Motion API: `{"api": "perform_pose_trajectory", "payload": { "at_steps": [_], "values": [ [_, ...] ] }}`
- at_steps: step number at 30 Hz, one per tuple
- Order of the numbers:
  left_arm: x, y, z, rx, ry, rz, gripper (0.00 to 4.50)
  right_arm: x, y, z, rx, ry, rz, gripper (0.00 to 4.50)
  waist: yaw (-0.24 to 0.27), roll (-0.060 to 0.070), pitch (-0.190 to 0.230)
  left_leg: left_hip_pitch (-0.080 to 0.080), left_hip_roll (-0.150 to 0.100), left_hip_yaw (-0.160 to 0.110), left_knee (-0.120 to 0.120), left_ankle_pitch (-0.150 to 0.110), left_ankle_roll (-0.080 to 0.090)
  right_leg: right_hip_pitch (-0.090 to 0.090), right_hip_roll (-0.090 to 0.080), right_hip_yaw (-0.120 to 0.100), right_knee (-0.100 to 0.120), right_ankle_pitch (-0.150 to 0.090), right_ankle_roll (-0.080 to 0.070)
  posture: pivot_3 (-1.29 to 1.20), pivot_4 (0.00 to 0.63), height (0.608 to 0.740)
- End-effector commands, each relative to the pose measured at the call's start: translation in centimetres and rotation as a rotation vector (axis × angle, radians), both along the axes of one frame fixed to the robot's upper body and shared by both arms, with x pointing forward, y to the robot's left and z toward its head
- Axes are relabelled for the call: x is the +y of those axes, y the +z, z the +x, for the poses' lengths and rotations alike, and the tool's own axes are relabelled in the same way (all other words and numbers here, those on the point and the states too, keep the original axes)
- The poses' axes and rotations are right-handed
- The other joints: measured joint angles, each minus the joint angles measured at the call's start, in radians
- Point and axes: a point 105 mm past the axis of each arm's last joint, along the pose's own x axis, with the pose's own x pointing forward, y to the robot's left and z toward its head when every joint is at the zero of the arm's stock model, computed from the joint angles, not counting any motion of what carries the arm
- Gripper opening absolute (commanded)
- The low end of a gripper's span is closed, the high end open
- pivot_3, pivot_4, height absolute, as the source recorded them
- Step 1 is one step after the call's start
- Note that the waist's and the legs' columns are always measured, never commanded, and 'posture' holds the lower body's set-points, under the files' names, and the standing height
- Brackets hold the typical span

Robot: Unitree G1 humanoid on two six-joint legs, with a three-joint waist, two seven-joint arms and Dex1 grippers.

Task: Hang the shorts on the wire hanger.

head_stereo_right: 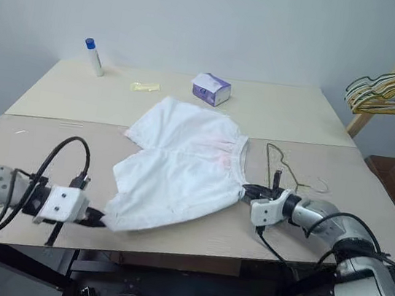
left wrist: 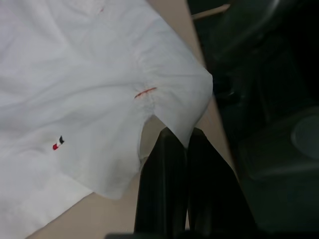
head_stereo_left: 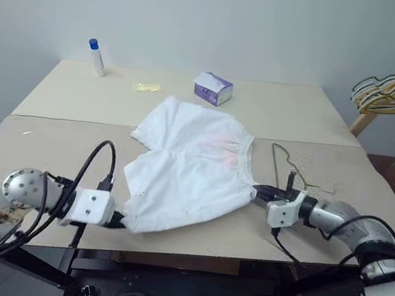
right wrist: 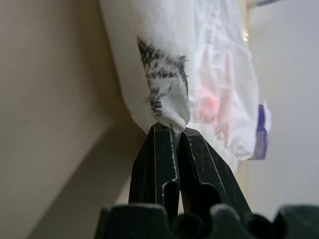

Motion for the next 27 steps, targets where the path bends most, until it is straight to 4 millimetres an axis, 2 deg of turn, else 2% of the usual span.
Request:
{"api": "perform_pose_trajectory", "payload": {
  "at_steps": [1, 2, 3, 5, 8, 11, 13, 14, 16, 20, 22, 24, 27],
  "values": [
    [0.2, 0.6, 0.0, -0.034, -0.026, 0.005, 0.04, 0.4, 2.0, -1.1, -0.011, 0.048, 0.041, 0.0, 0.003, -0.001, 0.001, 0.001, 0.0, 0.001, 0.0, 0.0, 0.0, 0.001, 0.0, 0.0, 0.0, 0.0, 0.0, 0.06, 0.015, 0.74],
    [0.2, 0.3, 0.1, -0.024, -0.014, 0.008, 0.01, 0.4, 2.0, -1.7, 0.015, 0.053, 0.039, 0.29, 0.004, -0.001, 0.001, 0.001, 0.0, 0.001, 0.0, 0.0, 0.001, 0.001, 0.0, 0.0, 0.0, 0.0, 0.0, 0.06, 0.02, 0.74],
    [0.4, 0.0, 0.0, 0.005, -0.004, 0.005, 0.23, 0.4, 1.9, -2.6, 0.056, 0.064, 0.037, 0.61, 0.004, -0.001, 0.002, 0.003, 0.0, 0.002, 0.0, 0.0, 0.001, 0.003, 0.0, 0.0, 0.0, 0.0, -0.001, 0.06, 0.02, 0.74],
    [0.9, -0.6, -0.5, 0.06, -0.004, 0.012, 0.71, 0.4, 1.9, -4.4, 0.146, 0.072, 0.043, 1.25, 0.007, -0.001, 0.002, 0.005, 0.0, 0.003, 0.0, 0.0, 0.001, 0.005, 0.0, 0.0, 0.001, -0.001, -0.002, 0.06, 0.02, 0.74],
    [1.8, -1.3, 0.4, -0.01, 0.06, 0.039, 1.63, -0.1, 2.6, -5.9, 0.27, 0.031, 0.071, 2.23, 0.015, -0.001, 0.003, 0.005, 0.001, 0.002, 0.0, -0.001, 0.001, 0.005, 0.0, 0.0, 0.001, -0.002, -0.002, 0.07, 0.03, 0.74],
    [2.1, -0.7, 1.0, -0.05, 0.125, -0.008, 2.66, -1.2, 3.6, -6.2, 0.329, -0.041, 0.104, 3.3, 0.019, -0.004, 0.004, 0.005, 0.002, 0.002, 0.0, -0.001, 0.002, 0.004, 0.001, 0.001, 0.001, -0.002, -0.003, 0.08, 0.031, 0.74],
    [2.3, 0.6, 1.4, -0.077, 0.181, -0.07, 3.28, -2.3, 4.2, -5.8, 0.352, -0.126, 0.154, 3.97, 0.026, -0.006, 0.006, 0.005, 0.002, 0.001, 0.001, -0.001, 0.002, 0.004, 0.0, 0.001, 0.001, -0.002, -0.003, 0.08, 0.033, 0.74],
    [2.3, 1.1, 1.4, -0.08, 0.196, -0.088, 3.28, -2.7, 4.4, -5.7, 0.366, -0.156, 0.173, 4.4, 0.028, -0.008, 0.007, 0.005, 0.002, 0.001, 0.001, -0.001, 0.002, 0.004, 0.0, 0.0, 0.001, -0.002, -0.003, 0.09, 0.034, 0.74],
    [2.2, 2.7, 1.4, -0.071, 0.225, -0.173, 3.28, -3.4, 5.5, -5.1, 0.395, -0.242, 0.284, 4.4, 0.034, -0.009, 0.008, 0.005, 0.003, 0.001, 0.001, -0.001, 0.002, 0.003, 0.0, 0.0, 0.001, -0.002, -0.003, 0.09, 0.034, 0.74],
    [2.9, 7.7, 2.6, -0.095, 0.283, -0.305, 3.28, -5.2, 6.9, -3.1, 0.401, -0.432, 0.428, 4.4, 0.047, -0.01, 0.013, 0.004, 0.003, 0.0, 0.001, -0.001, 0.001, 0.002, 0.0, -0.001, 0.001, -0.002, -0.003, 0.09, 0.036, 0.74],
    [3.3, 9.6, 3.2, -0.097, 0.306, -0.358, 3.28, -6.2, 6.9, -2.4, 0.417, -0.526, 0.449, 4.4, 0.05, -0.01, 0.015, 0.004, 0.003, 0.001, 0.001, -0.001, 0.001, 0.001, 0.0, -0.001, 0.001, -0.002, -0.003, 0.08, 0.035, 0.74],
    [4.5, 11.5, 3.3, -0.077, 0.319, -0.404, 3.28, -7.0, 6.6, -2.2, 0.433, -0.604, 0.443, 4.4, 0.05, -0.009, 0.016, 0.003, 0.002, 0.002, 0.001, -0.001, 0.001, 0.001, 0.0, -0.002, 0.001, -0.003, -0.002, 0.08, 0.034, 0.74],
    [5.1, 13.7, 3.7, -0.074, 0.323, -0.444, 3.28, -8.8, 5.1, -1.5, 0.48, -0.826, 0.42, 4.4, 0.049, -0.007, 0.018, 0.0, 0.002, 0.004, 0.0, -0.001, 0.001, -0.001, 0.001, -0.003, 0.001, -0.004, -0.002, 0.07, 0.032, 0.74]
  ]
}}
